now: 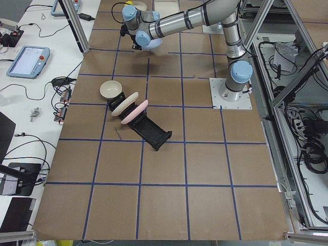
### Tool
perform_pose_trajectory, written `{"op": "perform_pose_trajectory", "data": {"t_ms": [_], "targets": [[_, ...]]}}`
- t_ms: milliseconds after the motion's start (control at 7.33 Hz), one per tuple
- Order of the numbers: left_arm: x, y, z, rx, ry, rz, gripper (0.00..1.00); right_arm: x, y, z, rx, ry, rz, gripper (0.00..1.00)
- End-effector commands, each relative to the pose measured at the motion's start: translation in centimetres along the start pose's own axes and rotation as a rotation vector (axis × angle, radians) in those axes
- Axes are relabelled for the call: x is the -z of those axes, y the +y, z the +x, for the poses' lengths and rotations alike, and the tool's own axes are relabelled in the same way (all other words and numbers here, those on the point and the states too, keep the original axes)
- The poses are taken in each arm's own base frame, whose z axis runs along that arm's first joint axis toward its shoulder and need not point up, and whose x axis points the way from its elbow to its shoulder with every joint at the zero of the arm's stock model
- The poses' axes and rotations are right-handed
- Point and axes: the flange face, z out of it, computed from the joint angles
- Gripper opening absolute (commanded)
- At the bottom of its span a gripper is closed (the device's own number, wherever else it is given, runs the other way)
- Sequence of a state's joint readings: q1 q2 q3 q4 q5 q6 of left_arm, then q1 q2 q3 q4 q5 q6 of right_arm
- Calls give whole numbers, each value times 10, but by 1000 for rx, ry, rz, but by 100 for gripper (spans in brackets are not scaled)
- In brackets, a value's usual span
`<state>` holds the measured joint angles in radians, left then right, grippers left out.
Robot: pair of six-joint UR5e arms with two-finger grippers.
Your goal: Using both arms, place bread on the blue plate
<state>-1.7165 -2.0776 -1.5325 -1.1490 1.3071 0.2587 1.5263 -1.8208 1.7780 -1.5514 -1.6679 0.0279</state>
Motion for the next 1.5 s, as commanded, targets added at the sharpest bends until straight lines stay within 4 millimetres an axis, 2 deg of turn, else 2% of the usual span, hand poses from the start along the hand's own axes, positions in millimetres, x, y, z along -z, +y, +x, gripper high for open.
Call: {"op": "perform_pose_trajectory", "data": {"t_ms": [0, 136, 273, 409, 545, 682, 818, 955, 1091, 1227, 1364], "targets": [[-4, -8, 1, 89, 2, 18, 99, 0, -13, -16, 8, -8, -14, 13], [17, -6, -2, 96, -9, 36, 100, -2, -14, -19, 15, -12, -27, 13], [39, 3, -5, 99, -37, 57, 100, -4, -12, -39, 61, -12, -29, 13], [68, 13, -16, 122, -81, 63, 100, -9, -11, -67, 111, -11, -34, 13], [103, 30, -21, 148, -100, 55, 100, -20, -19, -93, 137, -9, -58, 13], [135, 54, -16, 156, -171, 53, 100, -28, -33, -116, 171, -14, -50, 13], [161, 76, -14, 161, -285, 21, 100, -45, -51, -132, 180, -16, -29, 13], [186, 94, -5, 166, -307, 19, 100, -67, -75, -144, 157, -22, -2, 13], [210, 120, 10, 175, -303, -5, 100, -91, -90, -165, 153, -27, 21, 13], [238, 142, 26, 181, -301, -11, 100, -110, -92, -199, 151, -32, 45, 13], [250, 150, 30, 186, -302, -5, 100, -135, -89, -234, 151, -37, 54, 13]]}}
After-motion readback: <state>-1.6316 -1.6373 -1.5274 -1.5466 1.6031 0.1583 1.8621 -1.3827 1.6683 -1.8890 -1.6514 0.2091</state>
